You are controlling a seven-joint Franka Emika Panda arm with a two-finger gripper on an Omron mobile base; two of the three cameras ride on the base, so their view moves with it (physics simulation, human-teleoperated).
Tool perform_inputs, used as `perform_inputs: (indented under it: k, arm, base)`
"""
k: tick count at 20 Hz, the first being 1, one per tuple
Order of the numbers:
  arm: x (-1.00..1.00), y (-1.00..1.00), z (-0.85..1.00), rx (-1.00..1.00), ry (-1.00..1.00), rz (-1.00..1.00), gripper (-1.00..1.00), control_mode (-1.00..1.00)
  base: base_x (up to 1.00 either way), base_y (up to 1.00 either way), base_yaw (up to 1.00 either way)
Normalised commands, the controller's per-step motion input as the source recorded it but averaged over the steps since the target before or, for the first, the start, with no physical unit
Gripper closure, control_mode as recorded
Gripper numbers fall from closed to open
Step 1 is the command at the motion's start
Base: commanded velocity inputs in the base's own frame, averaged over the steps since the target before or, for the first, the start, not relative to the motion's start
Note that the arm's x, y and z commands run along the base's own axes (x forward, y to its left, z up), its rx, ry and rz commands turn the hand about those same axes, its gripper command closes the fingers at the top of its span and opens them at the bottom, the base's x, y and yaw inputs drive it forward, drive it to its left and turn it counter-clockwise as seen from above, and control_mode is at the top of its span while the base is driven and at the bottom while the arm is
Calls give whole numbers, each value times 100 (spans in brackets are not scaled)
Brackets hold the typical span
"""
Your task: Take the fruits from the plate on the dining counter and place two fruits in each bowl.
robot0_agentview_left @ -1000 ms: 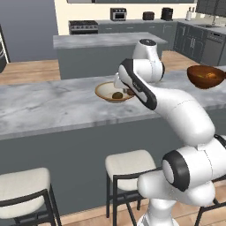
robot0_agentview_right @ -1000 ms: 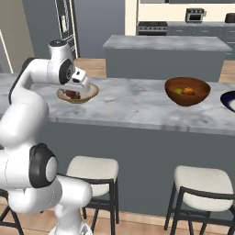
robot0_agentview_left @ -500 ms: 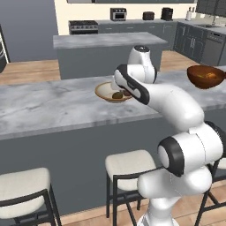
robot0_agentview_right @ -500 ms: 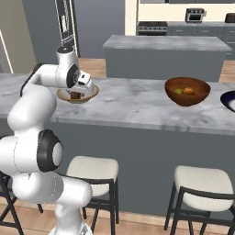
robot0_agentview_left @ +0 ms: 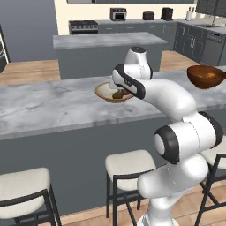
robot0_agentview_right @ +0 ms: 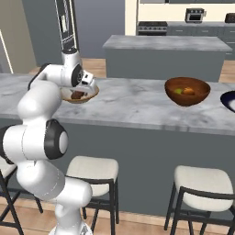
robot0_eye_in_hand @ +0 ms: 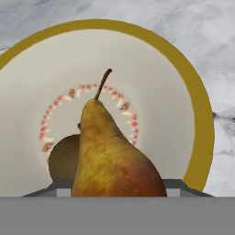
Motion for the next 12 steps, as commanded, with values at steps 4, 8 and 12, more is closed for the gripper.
perform_inputs:
  k: [4,8,12]
  arm:
    - [6,3,-22,0,2,0,100,-100]
    - [4,16,-13,0,11,0,-100,-100]
    - [0,2,0,0,4,0,-100,-100]
  base:
    - [0,0,0]
    - [0,0,0]
    - [0,0,0]
